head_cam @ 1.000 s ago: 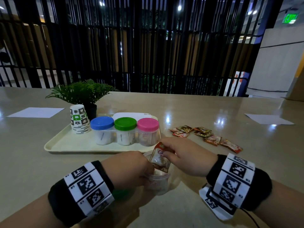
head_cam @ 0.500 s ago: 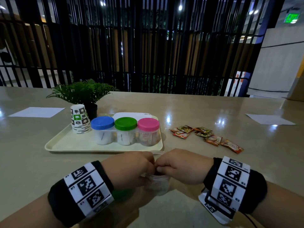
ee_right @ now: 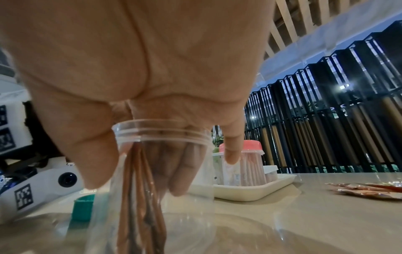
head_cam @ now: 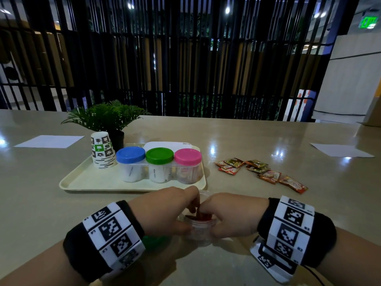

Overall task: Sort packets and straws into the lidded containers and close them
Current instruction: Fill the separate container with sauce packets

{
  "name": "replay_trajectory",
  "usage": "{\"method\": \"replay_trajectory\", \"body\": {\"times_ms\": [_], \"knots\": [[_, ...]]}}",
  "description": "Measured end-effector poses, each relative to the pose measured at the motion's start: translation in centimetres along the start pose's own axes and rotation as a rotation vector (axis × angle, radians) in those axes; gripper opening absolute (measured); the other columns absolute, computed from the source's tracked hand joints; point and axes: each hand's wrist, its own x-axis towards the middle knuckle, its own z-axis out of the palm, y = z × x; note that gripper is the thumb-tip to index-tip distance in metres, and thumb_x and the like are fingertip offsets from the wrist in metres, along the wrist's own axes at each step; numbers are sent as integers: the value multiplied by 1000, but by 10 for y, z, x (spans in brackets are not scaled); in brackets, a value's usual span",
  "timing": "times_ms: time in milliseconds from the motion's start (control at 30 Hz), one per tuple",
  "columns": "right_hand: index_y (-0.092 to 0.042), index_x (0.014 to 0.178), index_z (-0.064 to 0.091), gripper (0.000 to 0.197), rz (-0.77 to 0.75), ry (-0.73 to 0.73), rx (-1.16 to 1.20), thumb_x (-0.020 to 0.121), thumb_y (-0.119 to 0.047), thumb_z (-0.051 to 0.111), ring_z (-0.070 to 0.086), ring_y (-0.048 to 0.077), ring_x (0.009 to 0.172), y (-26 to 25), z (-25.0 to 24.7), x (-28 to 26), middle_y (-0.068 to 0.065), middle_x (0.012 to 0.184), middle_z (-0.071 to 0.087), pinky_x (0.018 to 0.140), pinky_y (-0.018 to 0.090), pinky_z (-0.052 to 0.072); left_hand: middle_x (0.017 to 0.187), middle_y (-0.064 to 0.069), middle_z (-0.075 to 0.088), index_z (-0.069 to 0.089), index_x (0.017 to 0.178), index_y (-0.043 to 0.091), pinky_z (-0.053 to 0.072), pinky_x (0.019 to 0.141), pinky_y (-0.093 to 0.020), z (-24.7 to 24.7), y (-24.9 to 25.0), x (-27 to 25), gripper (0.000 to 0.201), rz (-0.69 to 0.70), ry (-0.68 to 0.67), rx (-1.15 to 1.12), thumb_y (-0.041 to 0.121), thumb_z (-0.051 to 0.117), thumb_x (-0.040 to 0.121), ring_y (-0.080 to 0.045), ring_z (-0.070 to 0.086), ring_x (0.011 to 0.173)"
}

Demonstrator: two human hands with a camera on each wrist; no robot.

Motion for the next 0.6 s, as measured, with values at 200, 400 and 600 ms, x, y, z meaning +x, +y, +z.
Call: {"method": "replay_trajectory", "body": {"times_ms": [200, 400, 600], "knots": [[-15, 113, 62, 31, 12, 55, 36, 84, -25, 65, 59, 18, 92, 1, 0, -2, 3, 105, 65, 80, 32, 49, 120, 10, 63, 59, 124, 28, 47, 94, -26, -1, 1, 0, 35, 59, -18, 100, 32, 65, 89, -8, 57, 108], [-17, 111, 60, 30, -12, 67, 59, 84, -27, 67, 56, 14, 93, 0, 0, -2, -1, 106, 62, 78, 27, 44, 110, 7, 67, 66, 117, 28, 49, 88, -28, 1, -4, 2, 26, 100, -45, 137, 32, 63, 91, -10, 60, 99], [-23, 91, 62, 4, -17, 272, 442, 90, -27, 64, 59, 8, 88, 33, -37, -13, -6, 91, 63, 85, 30, 49, 105, 5, 67, 67, 109, 26, 49, 85, -31, 2, -6, 2, 21, 101, -35, 168, 35, 63, 90, -13, 59, 98]]}}
